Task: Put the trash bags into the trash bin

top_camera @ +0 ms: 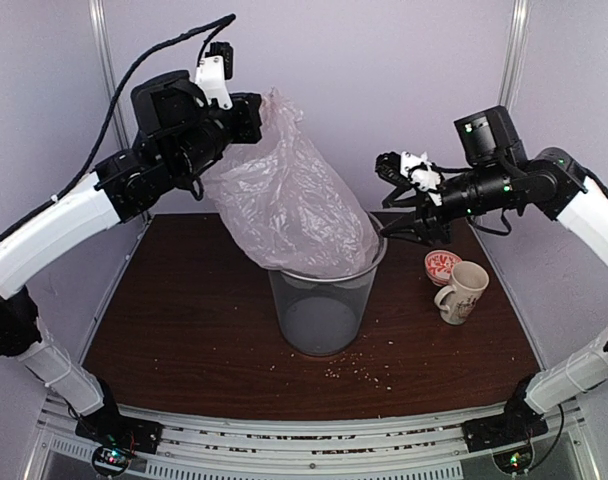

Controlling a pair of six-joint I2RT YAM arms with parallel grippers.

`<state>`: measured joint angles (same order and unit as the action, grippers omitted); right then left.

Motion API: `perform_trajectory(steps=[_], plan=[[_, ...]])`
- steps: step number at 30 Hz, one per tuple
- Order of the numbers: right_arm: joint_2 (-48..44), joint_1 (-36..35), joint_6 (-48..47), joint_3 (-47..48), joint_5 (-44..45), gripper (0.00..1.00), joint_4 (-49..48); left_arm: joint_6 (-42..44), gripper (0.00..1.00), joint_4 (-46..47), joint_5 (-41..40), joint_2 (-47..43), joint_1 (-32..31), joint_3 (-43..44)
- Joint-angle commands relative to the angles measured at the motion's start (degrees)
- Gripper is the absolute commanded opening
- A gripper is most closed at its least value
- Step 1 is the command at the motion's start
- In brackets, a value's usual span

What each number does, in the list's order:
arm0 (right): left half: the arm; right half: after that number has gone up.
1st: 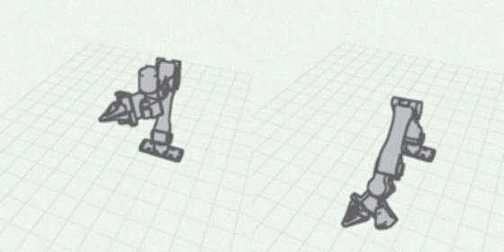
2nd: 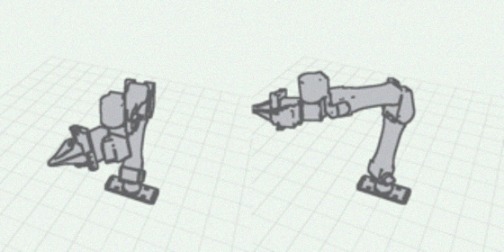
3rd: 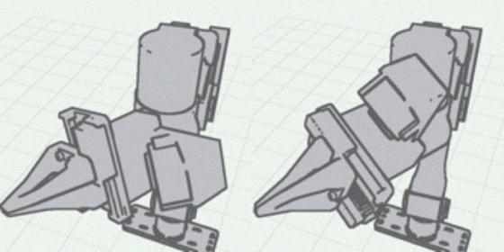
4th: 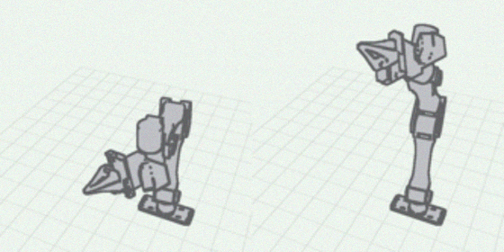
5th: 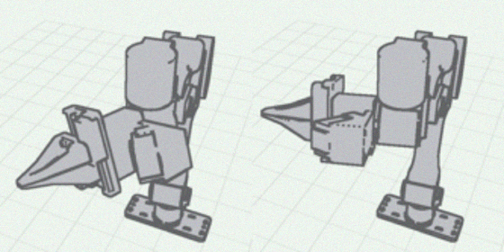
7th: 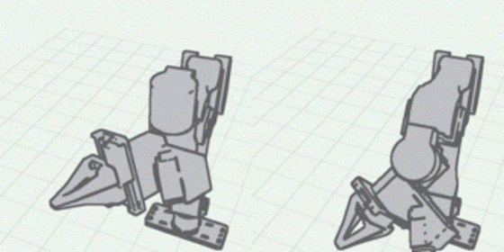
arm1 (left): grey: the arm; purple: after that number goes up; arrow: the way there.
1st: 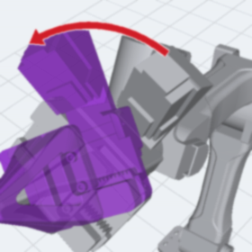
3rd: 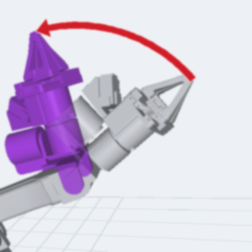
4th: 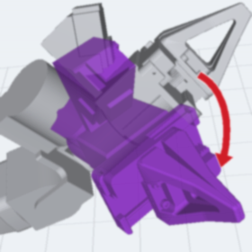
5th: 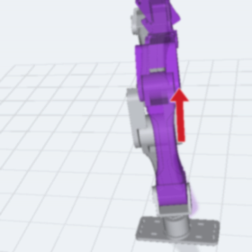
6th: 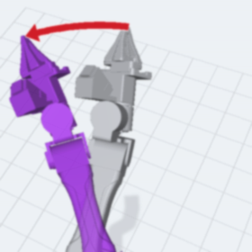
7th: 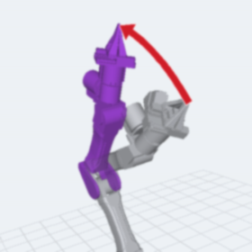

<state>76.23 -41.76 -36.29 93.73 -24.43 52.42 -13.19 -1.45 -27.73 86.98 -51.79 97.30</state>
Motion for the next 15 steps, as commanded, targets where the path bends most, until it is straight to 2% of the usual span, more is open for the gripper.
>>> perform_trajectory(steps=[1,6,11,15], plan=[[0.5,0.1,3.1,-0.1,-0.8,0.54,-1.8,-2.3,0.0,4.7,5.3,3.6,0.3,4.5],[5.4,0.0,5.1,-0.4,-2.2,0.49,-4.3,-3.5,0.0,4.9,7.0,6.2,0.3,7.2],[12.1,-0.1,7.9,-0.4,0.3,0.42,-6.4,-3.2,0.0,5.3,6.3,6.3,0.3,8.2],[12.4,-0.1,7.9,-1.5,0.0,0.42,-6.6,-3.3,0.0,5.5,6.1,5.1,0.4,6.5]])
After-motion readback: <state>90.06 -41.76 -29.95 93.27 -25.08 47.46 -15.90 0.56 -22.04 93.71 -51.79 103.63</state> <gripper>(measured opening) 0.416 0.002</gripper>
